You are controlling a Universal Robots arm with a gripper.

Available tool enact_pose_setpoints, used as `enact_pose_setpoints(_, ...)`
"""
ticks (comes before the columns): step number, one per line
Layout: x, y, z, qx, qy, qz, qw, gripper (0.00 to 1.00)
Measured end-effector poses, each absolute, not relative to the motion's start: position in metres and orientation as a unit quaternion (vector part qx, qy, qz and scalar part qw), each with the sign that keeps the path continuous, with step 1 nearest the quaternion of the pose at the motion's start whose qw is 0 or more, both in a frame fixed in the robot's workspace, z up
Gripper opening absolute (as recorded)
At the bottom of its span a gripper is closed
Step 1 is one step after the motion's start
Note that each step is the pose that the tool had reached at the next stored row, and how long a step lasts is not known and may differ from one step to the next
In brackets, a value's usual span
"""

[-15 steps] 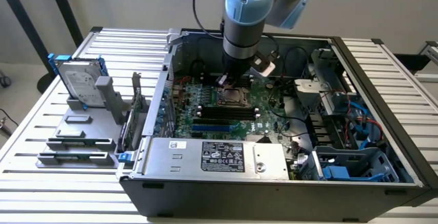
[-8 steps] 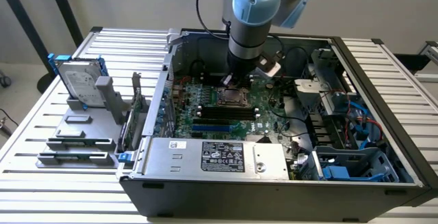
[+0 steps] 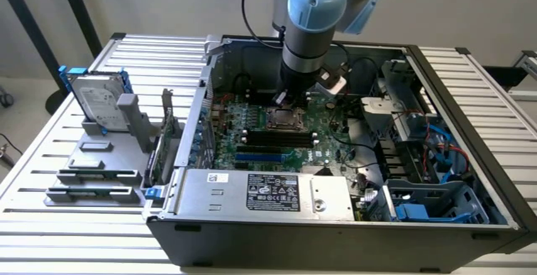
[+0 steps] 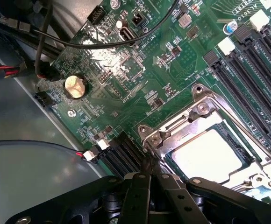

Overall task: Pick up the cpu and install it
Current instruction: 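Install the first cpu locking lever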

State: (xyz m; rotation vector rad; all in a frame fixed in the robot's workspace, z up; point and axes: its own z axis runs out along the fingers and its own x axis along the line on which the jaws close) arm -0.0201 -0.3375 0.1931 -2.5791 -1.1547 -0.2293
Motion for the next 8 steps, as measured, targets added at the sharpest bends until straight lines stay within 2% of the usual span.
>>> enact_pose_setpoints(8,-0.0201,-0.3399,0.1932,-0.898,-0.401,-0.084,0.162,0.11)
